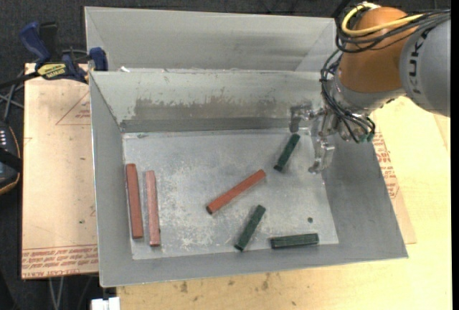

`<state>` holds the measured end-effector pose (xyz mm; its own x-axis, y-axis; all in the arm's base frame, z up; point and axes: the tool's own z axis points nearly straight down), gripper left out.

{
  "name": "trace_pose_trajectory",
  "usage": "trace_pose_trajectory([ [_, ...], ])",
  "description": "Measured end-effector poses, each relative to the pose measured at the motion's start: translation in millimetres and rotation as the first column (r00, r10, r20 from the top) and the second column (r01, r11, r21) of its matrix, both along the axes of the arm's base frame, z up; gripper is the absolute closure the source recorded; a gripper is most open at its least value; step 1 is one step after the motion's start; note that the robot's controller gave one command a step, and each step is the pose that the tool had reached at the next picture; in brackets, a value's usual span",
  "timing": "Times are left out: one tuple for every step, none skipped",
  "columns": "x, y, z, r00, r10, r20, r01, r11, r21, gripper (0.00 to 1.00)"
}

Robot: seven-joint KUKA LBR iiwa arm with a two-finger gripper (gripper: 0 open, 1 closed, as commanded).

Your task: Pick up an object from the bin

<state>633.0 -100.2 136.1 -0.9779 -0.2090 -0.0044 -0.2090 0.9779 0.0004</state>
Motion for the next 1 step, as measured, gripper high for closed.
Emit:
trace_pose_trajectory([
  [13.0, 0.5, -36.0, 0.973, 0.233, 0.002, -0.233, 0.973, -0.003, 0.00],
])
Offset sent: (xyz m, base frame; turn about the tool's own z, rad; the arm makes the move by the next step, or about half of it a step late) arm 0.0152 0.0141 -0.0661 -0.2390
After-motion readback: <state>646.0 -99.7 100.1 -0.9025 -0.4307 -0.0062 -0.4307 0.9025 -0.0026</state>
